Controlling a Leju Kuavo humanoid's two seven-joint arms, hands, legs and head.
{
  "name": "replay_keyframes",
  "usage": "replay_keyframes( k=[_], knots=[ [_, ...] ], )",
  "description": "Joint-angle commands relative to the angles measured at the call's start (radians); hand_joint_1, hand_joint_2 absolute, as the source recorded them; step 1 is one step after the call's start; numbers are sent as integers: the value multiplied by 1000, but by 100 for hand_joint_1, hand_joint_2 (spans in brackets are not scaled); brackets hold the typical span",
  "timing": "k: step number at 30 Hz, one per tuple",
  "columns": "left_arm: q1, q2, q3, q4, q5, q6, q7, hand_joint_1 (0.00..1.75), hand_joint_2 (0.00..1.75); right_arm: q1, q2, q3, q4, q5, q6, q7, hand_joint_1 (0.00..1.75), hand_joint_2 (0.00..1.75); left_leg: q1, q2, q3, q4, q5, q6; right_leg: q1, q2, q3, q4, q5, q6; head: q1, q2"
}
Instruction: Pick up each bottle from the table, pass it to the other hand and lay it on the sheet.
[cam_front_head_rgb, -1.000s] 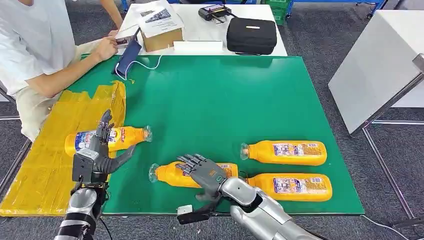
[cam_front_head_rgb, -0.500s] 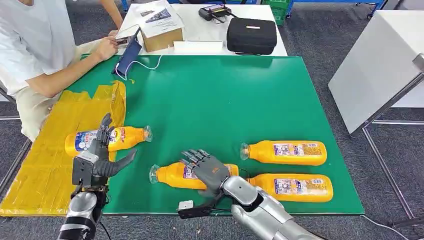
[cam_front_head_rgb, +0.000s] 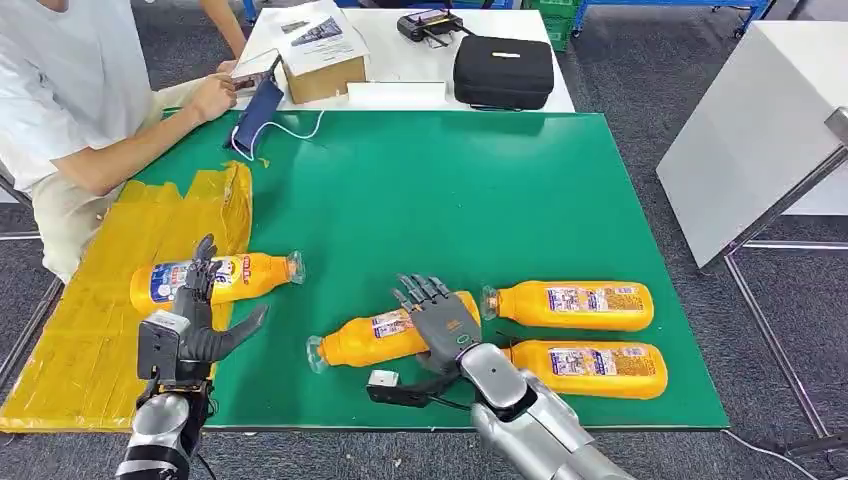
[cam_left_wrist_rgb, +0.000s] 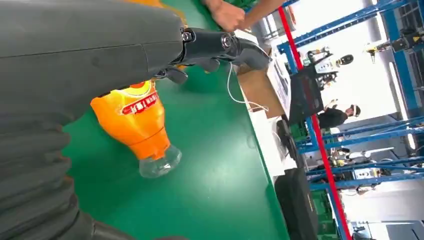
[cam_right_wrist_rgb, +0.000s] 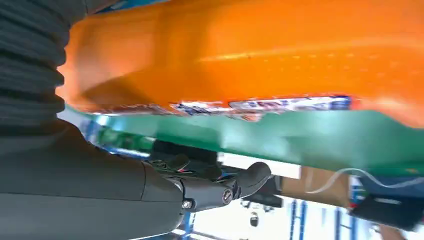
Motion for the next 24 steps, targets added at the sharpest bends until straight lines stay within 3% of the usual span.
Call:
replay_keyframes(
  k=[1,21,24],
  knots=[
    [-13,-24,29,17,1,-10,14,0,175,-33,9,-51,114,25,23,34,0,175,1,-1,4,0,-2,-2,1,2,5,-1,-2,-2,0,0],
    [-25,-25,21,34,0,-15,20,0,175,-52,11,-66,179,21,41,37,0,175,2,-1,4,0,-1,-2,1,2,5,-1,-1,-2,0,0],
    [-45,-27,13,63,1,-20,25,0,175,-84,21,-66,256,19,80,44,0,175,1,-1,5,0,-1,-2,1,2,5,-1,-1,-2,0,0]
  ],
)
